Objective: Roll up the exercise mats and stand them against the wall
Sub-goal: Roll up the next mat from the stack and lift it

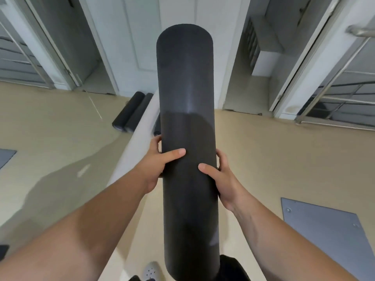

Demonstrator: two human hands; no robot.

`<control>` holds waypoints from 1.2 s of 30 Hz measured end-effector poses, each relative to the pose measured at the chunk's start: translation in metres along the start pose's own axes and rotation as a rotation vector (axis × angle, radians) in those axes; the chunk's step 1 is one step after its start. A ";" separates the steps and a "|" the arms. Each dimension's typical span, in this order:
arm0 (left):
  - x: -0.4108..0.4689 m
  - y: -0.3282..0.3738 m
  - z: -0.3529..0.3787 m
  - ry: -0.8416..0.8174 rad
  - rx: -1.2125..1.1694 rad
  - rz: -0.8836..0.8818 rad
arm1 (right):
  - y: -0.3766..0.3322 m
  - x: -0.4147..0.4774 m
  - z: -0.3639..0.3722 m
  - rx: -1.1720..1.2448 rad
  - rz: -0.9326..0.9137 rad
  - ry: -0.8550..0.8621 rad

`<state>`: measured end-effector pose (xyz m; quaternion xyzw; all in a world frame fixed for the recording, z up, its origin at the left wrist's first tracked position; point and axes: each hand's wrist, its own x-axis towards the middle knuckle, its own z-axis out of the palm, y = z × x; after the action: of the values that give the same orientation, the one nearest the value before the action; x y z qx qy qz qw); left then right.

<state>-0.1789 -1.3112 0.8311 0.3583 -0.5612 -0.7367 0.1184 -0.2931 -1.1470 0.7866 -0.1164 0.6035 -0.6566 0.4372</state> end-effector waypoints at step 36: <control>0.763 -0.448 -0.293 -0.035 0.093 -0.662 | 0.483 0.746 0.004 -0.044 0.550 0.091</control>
<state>-0.4294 -1.8151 0.0882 0.5134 -0.4495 -0.7147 -0.1534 -0.5217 -1.6289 0.0762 0.0718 0.6454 -0.5048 0.5688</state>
